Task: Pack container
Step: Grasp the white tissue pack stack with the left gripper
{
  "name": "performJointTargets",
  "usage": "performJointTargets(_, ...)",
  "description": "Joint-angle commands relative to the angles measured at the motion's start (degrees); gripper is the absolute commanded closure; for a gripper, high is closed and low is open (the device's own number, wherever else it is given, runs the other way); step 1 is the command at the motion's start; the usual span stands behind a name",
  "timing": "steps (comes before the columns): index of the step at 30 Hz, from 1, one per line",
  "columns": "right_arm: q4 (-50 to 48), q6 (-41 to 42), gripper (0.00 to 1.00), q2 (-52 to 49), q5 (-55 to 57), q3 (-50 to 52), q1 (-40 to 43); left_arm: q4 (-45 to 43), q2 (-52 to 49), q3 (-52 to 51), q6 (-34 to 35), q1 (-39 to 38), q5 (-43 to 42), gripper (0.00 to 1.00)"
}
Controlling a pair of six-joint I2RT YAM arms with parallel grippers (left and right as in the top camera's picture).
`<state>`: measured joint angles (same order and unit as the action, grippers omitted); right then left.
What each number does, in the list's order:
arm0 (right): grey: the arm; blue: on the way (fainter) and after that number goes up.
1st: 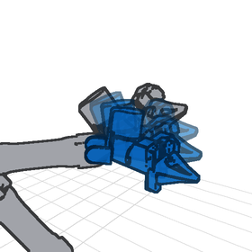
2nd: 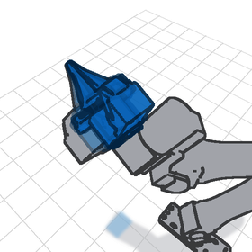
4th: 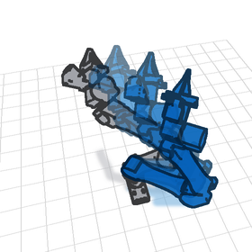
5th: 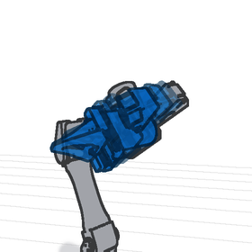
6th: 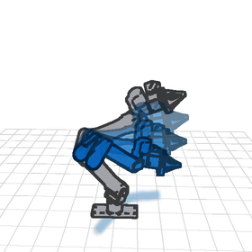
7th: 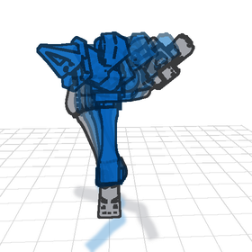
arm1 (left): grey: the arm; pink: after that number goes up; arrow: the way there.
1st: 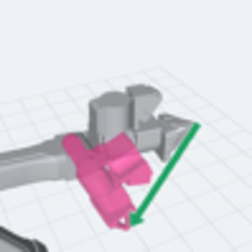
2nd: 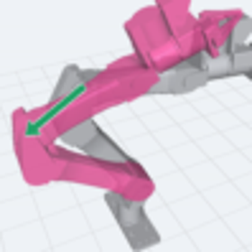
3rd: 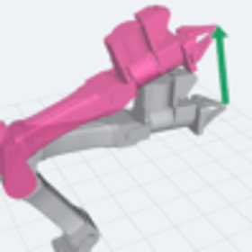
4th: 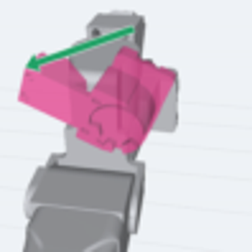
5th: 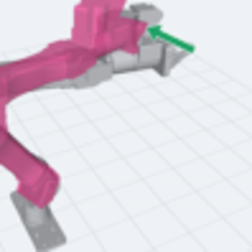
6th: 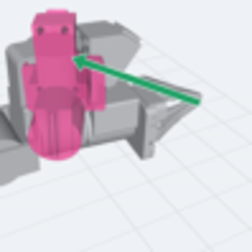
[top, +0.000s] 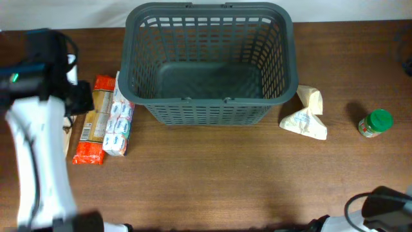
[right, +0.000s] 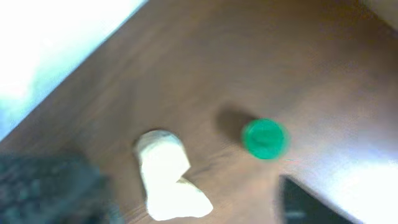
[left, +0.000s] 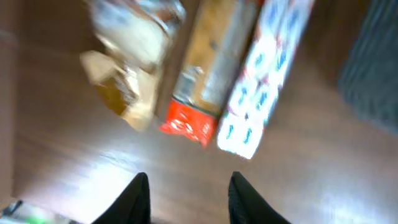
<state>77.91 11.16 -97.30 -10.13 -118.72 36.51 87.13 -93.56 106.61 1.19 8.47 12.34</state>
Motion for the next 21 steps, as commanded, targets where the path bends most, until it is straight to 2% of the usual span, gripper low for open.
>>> performJointTargets(1,0.1,0.5,0.01,-1.1,0.3,-0.3,4.6,1.0,-8.0,-0.5,-8.5,0.7,-6.2,0.55)
performJointTargets(2,0.1,0.5,0.01,-1.2,0.3,-0.3,5.7,0.9,-10.3,-0.5,-9.9,0.7,-6.0,0.43)
performJointTargets(5,0.1,0.5,0.01,-1.3,0.3,-0.3,7.9,1.3,-20.2,-0.5,-10.8,1.0,-6.0,0.30)
performJointTargets(7,0.1,0.5,0.01,-1.3,0.3,-0.3,8.2,1.8,-23.7,-0.5,-10.8,1.0,-6.3,0.08)
performJointTargets(8,0.1,0.5,0.01,-1.3,0.3,-0.3,8.1,1.9,-26.3,-0.5,-11.1,1.0,-7.1,0.00)
performJointTargets(15,0.1,0.5,0.01,-1.3,0.3,-0.3,8.1,0.8,-35.4,-0.5,-11.6,1.0,-11.4,0.01)
performJointTargets(17,0.1,0.5,0.01,-1.3,0.3,-0.3,8.1,0.5,-36.7,-0.5,-12.0,1.0,-11.5,0.09)
performJointTargets(19,0.1,0.5,0.01,-1.3,0.3,-0.3,8.1,-0.3,-37.3,-0.5,-12.1,1.0,-11.5,0.32)
performJointTargets(21,0.1,0.5,0.01,-1.3,0.3,-0.3,8.1,-1.0,-37.7,-0.5,-12.1,1.0,-11.6,0.34)
